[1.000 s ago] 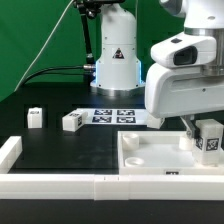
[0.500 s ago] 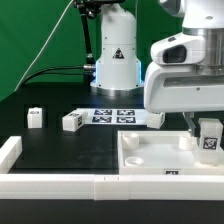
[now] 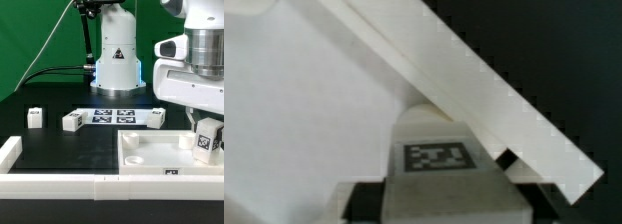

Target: Assemble one leg

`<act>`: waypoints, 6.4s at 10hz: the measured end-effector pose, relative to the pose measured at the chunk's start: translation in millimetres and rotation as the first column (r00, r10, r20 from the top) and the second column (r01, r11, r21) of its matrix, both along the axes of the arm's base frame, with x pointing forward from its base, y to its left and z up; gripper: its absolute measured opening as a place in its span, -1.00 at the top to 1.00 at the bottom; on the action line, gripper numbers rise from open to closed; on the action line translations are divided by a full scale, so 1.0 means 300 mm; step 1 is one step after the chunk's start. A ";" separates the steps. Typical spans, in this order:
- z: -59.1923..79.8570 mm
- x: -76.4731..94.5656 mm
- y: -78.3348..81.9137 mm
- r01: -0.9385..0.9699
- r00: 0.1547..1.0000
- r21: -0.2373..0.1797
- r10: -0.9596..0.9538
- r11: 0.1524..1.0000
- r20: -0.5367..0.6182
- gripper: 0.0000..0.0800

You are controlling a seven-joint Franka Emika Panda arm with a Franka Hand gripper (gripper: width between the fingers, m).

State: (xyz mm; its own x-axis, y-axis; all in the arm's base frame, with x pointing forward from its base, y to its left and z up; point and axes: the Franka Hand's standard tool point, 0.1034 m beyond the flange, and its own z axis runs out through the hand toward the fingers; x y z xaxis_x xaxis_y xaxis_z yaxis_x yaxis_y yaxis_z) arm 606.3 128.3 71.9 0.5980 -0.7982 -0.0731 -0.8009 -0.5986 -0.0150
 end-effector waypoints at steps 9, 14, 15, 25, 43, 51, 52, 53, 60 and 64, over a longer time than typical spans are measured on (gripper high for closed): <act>-0.004 -0.005 0.009 -0.089 0.996 0.025 0.089 0.996 0.001 -0.57; -0.004 -0.013 0.014 -0.657 0.754 0.006 0.657 0.754 0.019 -0.62; -0.001 -0.010 0.013 -0.727 0.687 0.016 0.727 0.687 0.013 -0.62; -0.014 0.000 -0.012 -0.843 0.538 0.037 0.843 0.537 0.015 0.27; -0.006 0.028 -0.028 -0.132 0.991 0.043 0.133 0.990 -0.029 -0.60; -0.006 0.012 -0.028 -0.883 0.468 0.045 0.882 0.467 0.042 -0.62; -0.005 0.014 -0.029 -0.896 0.443 0.043 0.895 0.441 0.046 -0.62; -0.006 0.014 -0.030 -0.900 0.436 0.042 0.899 0.434 0.047 -0.41; -0.005 0.016 -0.037 -0.827 0.561 0.044 0.827 0.560 0.033 0.27; -0.004 0.020 -0.019 -0.407 0.913 0.027 0.407 0.913 -0.014 0.27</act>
Offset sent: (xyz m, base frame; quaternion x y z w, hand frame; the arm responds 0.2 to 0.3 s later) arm 0.0007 -0.0021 -0.0012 0.0107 -0.0060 0.2462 0.9691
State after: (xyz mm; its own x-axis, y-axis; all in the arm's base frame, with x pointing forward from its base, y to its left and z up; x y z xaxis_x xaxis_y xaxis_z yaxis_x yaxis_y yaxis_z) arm 612.2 122.4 70.8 0.8691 -0.4838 -0.1029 -0.4880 -0.8726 -0.0193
